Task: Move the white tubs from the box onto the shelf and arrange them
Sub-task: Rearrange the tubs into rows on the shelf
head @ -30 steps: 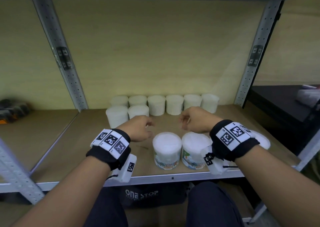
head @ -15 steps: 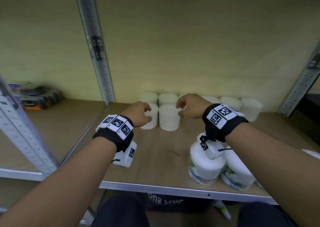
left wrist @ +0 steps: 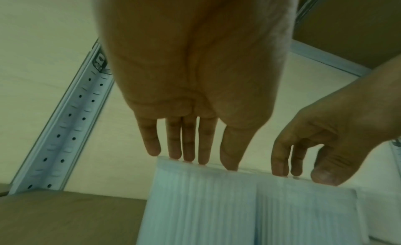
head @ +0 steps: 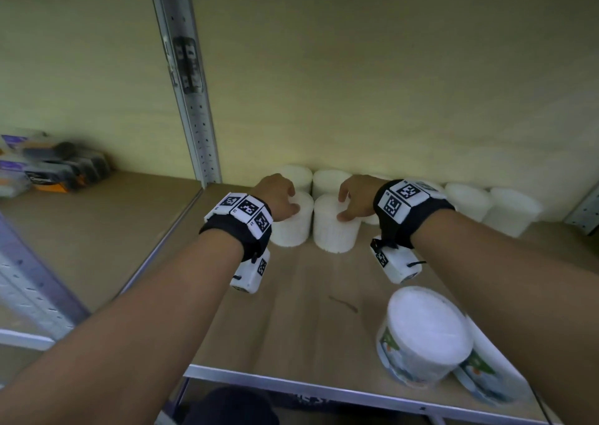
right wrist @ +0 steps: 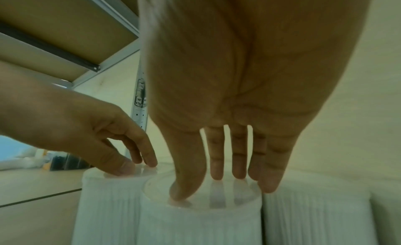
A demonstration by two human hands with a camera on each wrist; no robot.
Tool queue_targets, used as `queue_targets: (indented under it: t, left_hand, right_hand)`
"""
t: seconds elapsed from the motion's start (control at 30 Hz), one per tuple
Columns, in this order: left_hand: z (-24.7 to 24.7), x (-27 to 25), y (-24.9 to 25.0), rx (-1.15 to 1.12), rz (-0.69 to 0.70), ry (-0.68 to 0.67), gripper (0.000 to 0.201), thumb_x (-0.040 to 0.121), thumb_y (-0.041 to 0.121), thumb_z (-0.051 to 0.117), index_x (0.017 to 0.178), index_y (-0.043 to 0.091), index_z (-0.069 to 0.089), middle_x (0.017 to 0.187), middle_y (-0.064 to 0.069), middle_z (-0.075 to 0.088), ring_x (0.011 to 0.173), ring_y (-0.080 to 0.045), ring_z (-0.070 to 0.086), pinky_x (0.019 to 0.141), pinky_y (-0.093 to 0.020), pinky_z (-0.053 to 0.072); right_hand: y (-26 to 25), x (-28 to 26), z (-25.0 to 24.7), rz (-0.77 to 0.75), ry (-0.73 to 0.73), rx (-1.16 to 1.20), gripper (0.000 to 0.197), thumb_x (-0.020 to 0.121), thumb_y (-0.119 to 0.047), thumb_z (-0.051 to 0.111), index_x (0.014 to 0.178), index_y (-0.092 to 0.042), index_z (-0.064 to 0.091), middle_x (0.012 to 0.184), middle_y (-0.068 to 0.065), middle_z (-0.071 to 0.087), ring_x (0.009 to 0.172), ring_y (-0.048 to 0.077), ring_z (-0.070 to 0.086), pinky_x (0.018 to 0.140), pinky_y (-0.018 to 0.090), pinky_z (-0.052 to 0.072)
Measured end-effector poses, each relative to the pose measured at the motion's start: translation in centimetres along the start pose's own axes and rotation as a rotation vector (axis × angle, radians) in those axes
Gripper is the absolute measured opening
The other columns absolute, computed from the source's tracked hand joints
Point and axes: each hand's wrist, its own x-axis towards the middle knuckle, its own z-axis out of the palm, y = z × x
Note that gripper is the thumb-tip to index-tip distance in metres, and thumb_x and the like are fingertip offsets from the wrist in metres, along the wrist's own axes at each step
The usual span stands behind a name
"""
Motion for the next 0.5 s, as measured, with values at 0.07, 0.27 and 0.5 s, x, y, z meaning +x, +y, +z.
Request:
queue_targets:
  t: [0.07,0.27,0.5]
  left_hand:
    - [0.2,0.3,-0.1,0.005,0.009,0.011,0.05,0.094,0.033,0.055,0.137,0.009,0.048,0.142,-0.011,0.043,0.129,-0.025,0.044,0.102,-0.029,0.037]
    - [0.7,0.5,-0.4,0.014,0.025,0.037,0.048,0.093,0.031,0.056,0.135,0.008,0.049,0.14,-0.011,0.043,0.128,-0.026,0.042,0.104,-0.032,0.037]
    - [0.8,0.6,-0.2,0.021,0.028,0.04,0.045,0.093,0.029,0.056,0.133,0.008,0.049,0.138,-0.012,0.044,0.127,-0.027,0.043,0.103,-0.032,0.036]
  right_hand:
    - [-0.2,0.6,0.1,0.005,0.0,-0.038,0.058,0.088,-0.037,0.065,0.132,-0.003,0.051,0.134,0.012,0.055,0.122,0.026,0.053,0.098,0.031,0.044]
    - [-0.6,1.2,0.3,0.028,-0.015,-0.103,0.06,0.088,-0.037,0.064,0.134,-0.003,0.047,0.137,0.013,0.051,0.125,0.026,0.051,0.101,0.031,0.043]
    - [-0.1,0.2,-0.1,-0.087,-0.015,-0.028,0.055,0.086,0.005,0.055,0.137,-0.016,0.051,0.142,0.008,0.046,0.124,0.026,0.051,0.091,0.03,0.047]
